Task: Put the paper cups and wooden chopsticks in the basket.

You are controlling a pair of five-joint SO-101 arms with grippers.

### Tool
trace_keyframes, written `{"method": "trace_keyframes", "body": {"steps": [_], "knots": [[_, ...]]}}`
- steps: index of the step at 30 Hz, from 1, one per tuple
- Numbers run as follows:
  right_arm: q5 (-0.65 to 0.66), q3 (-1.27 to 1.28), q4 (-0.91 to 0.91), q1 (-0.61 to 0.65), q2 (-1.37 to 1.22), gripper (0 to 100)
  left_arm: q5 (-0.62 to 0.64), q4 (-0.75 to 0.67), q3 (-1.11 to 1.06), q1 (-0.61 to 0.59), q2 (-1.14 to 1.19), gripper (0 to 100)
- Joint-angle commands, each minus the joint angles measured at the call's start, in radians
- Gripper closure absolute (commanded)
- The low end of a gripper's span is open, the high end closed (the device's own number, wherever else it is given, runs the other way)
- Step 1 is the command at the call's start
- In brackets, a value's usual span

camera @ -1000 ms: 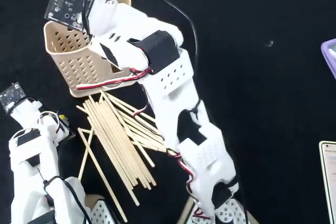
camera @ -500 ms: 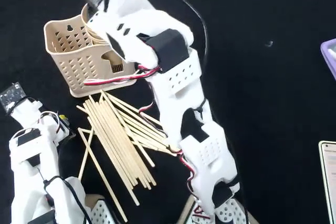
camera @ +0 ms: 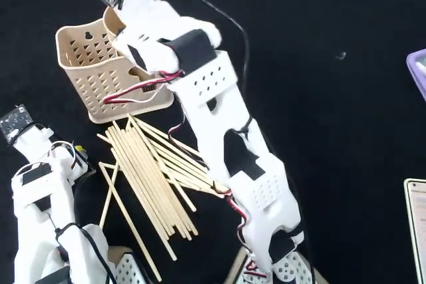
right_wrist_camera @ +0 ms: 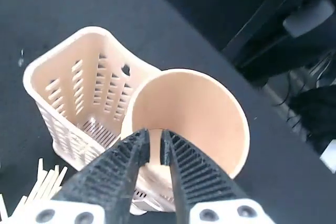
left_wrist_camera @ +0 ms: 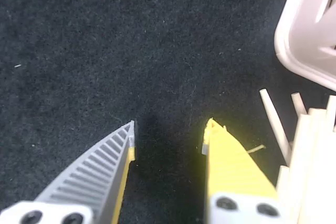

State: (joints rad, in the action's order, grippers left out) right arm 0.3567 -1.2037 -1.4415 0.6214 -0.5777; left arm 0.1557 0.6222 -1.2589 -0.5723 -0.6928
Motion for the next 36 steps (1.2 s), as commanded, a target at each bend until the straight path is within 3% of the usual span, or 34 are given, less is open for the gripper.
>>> {"method": "trace_keyframes", "body": {"steps": [1,6,12,17,19,29,36], "knots": [[-0.008,0.105,0.071,-0.017,0.004,95.2,-0.002,-0.014,0.002,0.002,-0.021,78],[-0.008,0.108,0.106,-0.015,0.013,95.2,-0.002,-0.014,0.002,0.002,-0.021,78],[-0.008,-0.182,0.041,-0.018,0.041,94.9,-0.002,-0.014,0.002,0.002,-0.021,78],[-0.005,-0.463,-0.199,-0.012,0.059,94.8,-0.002,-0.014,0.002,0.002,-0.021,78],[0.000,-0.467,-0.296,-0.014,0.079,94.8,-0.002,-0.014,0.002,0.002,-0.021,78],[-0.008,-0.128,-0.327,-0.077,0.282,94.9,-0.003,-0.014,0.002,0.001,-0.018,78],[-0.008,0.549,-0.319,-0.023,0.728,94.9,-0.003,-0.014,0.002,0.001,-0.018,78]]}}
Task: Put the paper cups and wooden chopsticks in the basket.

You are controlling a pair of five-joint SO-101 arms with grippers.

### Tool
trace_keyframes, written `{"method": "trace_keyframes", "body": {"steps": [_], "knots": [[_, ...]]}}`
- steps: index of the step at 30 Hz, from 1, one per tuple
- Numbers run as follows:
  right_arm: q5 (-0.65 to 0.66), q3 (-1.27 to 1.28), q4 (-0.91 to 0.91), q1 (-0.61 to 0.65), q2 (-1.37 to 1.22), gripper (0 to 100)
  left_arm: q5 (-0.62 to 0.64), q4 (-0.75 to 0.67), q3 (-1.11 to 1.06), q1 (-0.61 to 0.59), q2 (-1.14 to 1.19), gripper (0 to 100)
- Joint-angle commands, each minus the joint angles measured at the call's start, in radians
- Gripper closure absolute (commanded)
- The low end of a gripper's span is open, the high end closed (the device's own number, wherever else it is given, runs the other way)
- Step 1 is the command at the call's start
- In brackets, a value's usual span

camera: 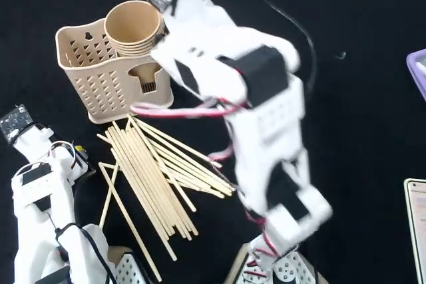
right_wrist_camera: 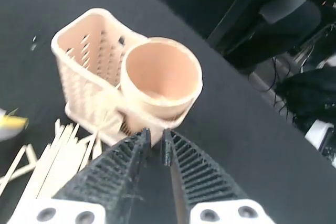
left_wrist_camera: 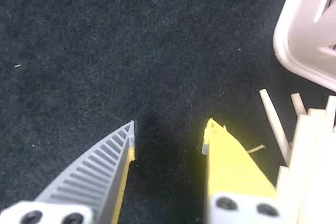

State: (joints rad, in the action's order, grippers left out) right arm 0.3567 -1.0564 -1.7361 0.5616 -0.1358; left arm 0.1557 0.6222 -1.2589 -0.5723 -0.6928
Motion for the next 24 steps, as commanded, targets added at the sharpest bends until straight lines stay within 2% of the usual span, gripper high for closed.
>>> {"method": "trace_keyframes", "body": {"steps": [1,6,10,13,17,24], "knots": [[-0.008,0.522,-0.021,0.057,0.344,94.9,-0.003,-0.014,0.002,0.001,-0.018,78],[-0.008,1.127,0.149,0.178,0.556,94.9,-0.003,-0.014,0.002,0.002,-0.018,78],[-0.009,1.573,0.496,0.224,0.604,94.8,-0.003,-0.014,0.002,0.002,-0.018,78],[-0.055,1.797,0.770,0.227,0.575,92.3,-0.003,-0.014,0.002,0.002,-0.017,78],[-0.141,1.868,0.950,0.249,0.503,86.1,-0.003,-0.014,0.002,0.002,-0.017,78],[-0.157,1.747,0.985,0.351,0.337,86.4,-0.003,-0.014,0.002,0.002,-0.017,78]]}}
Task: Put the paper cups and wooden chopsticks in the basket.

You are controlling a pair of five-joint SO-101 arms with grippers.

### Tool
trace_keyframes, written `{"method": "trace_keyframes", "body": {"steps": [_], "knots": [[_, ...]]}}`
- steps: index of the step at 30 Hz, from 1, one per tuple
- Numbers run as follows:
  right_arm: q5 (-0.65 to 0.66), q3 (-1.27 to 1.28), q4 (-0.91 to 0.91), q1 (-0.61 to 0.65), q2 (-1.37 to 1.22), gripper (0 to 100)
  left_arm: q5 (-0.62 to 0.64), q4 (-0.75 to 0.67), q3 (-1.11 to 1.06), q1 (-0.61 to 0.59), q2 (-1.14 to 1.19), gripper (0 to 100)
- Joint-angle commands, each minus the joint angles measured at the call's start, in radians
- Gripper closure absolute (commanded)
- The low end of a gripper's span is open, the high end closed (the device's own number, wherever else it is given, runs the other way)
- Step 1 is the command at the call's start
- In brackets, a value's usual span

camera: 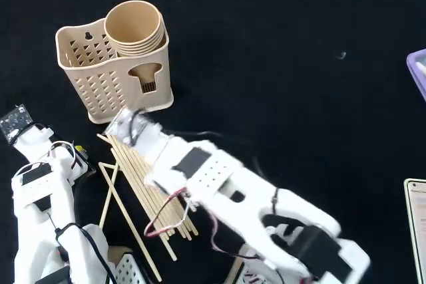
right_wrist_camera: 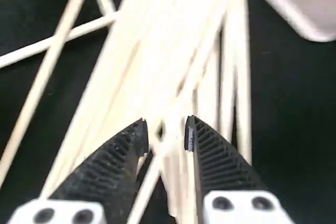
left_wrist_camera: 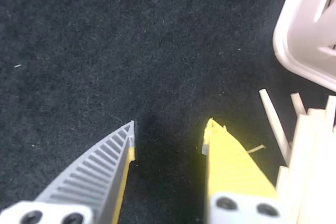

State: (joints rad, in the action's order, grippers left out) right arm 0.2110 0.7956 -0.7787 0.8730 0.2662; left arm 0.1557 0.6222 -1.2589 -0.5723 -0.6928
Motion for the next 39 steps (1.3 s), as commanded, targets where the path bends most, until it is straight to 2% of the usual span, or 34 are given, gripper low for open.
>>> {"method": "trace_keyframes", "body": {"steps": [1,10,15,20,25,35,39], "knots": [[-0.011,-0.127,0.028,0.040,-0.094,86.4,-0.003,-0.014,0.002,0.001,-0.015,78],[-0.011,-0.188,0.106,-0.066,-0.315,86.5,-0.003,-0.014,0.002,0.001,-0.015,78],[-0.003,-0.193,0.104,-0.068,-0.332,98.9,-0.003,-0.014,0.002,0.001,-0.015,78],[-0.003,-0.193,0.071,-0.068,-0.323,98.8,-0.003,-0.014,0.002,0.001,-0.015,78],[-0.003,-0.157,0.012,-0.069,-0.186,98.8,-0.003,-0.014,0.002,0.002,-0.015,78],[-0.003,0.054,0.012,-0.069,0.229,98.8,-0.003,-0.014,0.002,0.002,-0.015,78],[-0.008,0.125,0.051,-0.069,0.306,98.7,-0.003,-0.014,0.002,0.002,-0.015,78]]}}
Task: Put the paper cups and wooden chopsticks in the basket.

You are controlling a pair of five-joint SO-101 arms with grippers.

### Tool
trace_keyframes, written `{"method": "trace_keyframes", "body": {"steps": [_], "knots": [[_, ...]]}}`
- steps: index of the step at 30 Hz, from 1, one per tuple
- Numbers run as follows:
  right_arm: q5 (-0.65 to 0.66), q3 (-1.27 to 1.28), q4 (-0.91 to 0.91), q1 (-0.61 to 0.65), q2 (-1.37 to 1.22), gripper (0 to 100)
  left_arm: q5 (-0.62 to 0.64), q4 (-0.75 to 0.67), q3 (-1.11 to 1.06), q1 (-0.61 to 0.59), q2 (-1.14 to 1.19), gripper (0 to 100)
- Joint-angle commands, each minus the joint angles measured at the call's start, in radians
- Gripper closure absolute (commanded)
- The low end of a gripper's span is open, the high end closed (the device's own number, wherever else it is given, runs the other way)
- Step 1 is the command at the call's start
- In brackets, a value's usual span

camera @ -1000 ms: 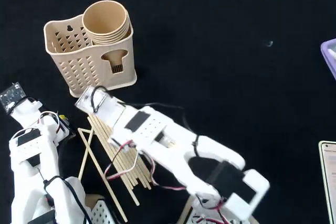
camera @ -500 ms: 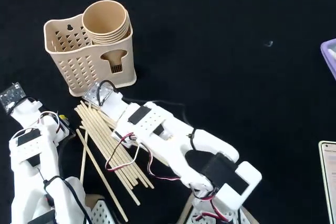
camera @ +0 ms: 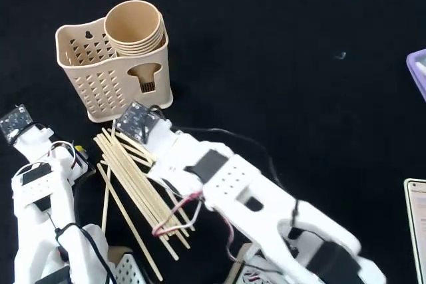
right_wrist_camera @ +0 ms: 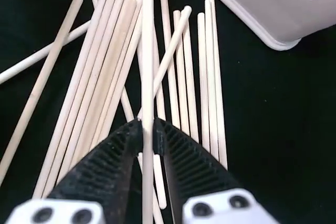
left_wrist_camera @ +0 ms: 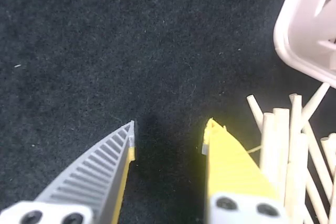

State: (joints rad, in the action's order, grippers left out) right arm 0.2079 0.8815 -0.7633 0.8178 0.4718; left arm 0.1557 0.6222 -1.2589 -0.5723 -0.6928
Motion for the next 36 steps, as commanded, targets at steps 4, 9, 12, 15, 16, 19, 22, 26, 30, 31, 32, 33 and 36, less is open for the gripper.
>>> {"method": "trace_keyframes", "body": {"steps": [4,9,12,15,16,19,22,26,30,31,32,33,36], "knots": [[-0.008,0.094,0.157,-0.006,0.038,98.4,-0.003,-0.014,0.002,0.002,-0.015,78],[-0.054,-0.004,0.199,0.009,-0.182,98.2,-0.003,-0.014,0.002,0.005,-0.015,78],[-0.107,-0.094,0.193,0.009,-0.318,95.9,-0.003,-0.014,0.002,0.005,-0.015,78],[-0.109,-0.160,0.160,0.009,-0.412,89.7,-0.003,-0.014,0.002,0.004,-0.015,78],[-0.110,-0.180,0.138,0.009,-0.429,88.7,-0.003,-0.014,0.002,0.002,-0.015,78],[-0.110,-0.211,0.094,0.009,-0.441,89.3,-0.003,-0.014,0.002,0.002,-0.015,78],[-0.110,-0.211,0.094,0.009,-0.441,89.2,-0.003,-0.014,0.002,0.004,-0.015,78],[-0.112,-0.209,0.097,0.011,-0.450,89.2,-0.003,-0.014,0.002,0.005,-0.017,78],[-0.112,-0.208,0.094,0.048,-0.450,89.2,-0.003,-0.014,0.002,0.005,-0.017,78],[-0.112,-0.208,0.095,0.060,-0.450,89.2,-0.003,-0.014,0.002,0.005,-0.017,78],[-0.112,-0.208,0.097,0.069,-0.452,89.2,-0.003,-0.014,0.002,0.005,-0.017,78],[-0.112,-0.208,0.097,0.072,-0.452,89.2,-0.003,-0.014,0.002,0.005,-0.017,78],[-0.112,-0.208,0.097,0.071,-0.452,89.2,-0.003,-0.014,0.002,0.005,-0.017,78]]}}
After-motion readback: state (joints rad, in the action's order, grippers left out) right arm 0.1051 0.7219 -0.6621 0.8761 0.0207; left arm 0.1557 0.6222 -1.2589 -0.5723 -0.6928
